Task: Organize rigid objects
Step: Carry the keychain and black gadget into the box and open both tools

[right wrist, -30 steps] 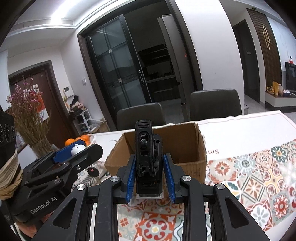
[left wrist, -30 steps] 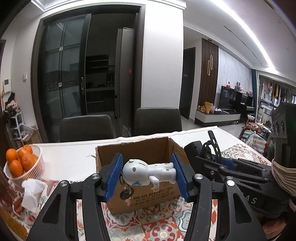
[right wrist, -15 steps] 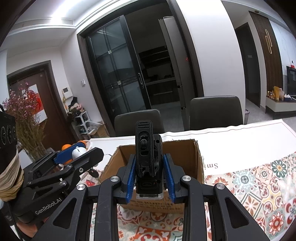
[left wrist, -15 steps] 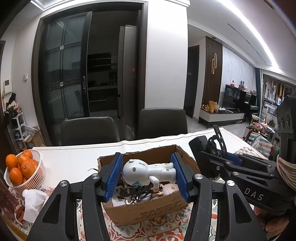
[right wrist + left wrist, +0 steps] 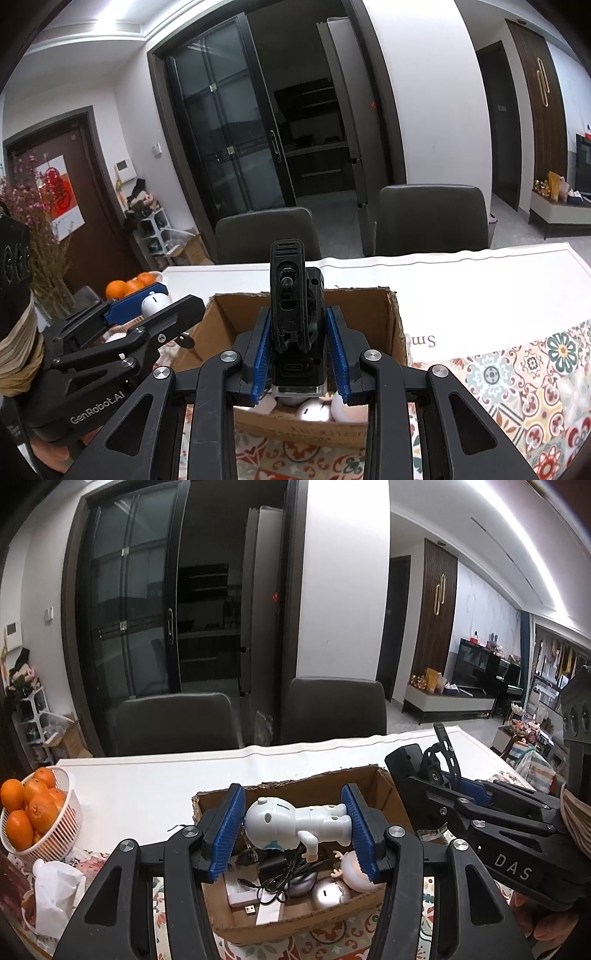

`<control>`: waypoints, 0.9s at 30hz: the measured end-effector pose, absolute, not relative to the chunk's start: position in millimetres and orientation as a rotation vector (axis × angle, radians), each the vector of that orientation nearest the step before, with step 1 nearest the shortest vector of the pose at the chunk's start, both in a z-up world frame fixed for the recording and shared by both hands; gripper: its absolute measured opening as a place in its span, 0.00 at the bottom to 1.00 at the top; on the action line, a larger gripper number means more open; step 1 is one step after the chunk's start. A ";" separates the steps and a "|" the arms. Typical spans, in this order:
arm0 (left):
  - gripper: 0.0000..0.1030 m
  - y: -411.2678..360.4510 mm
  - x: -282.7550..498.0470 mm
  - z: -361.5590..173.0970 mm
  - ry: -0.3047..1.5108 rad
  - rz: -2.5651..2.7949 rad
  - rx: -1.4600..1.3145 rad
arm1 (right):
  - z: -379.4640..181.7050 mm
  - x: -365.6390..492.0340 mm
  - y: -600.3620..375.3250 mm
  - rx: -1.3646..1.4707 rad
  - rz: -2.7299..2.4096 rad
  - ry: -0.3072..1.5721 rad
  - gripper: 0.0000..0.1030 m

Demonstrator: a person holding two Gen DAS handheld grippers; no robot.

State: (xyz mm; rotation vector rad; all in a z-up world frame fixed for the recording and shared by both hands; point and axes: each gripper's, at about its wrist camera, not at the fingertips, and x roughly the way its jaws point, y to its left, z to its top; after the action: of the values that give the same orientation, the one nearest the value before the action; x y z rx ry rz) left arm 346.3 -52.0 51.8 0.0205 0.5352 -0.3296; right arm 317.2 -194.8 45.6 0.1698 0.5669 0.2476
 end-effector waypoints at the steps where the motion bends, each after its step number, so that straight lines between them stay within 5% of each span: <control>1: 0.52 -49.0 352.9 49.4 0.547 -0.327 0.019 | 44.1 320.4 -195.2 0.166 0.248 0.574 0.29; 27: 0.52 -56.7 407.2 -16.5 0.853 -0.311 0.026 | -18.5 377.5 -182.4 0.053 0.195 0.866 0.29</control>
State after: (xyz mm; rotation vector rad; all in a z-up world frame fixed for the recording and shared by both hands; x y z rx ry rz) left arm 407.2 -56.7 -16.5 0.0256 0.8532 -0.3112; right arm 377.5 -182.4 -18.5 0.0526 0.8658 0.1945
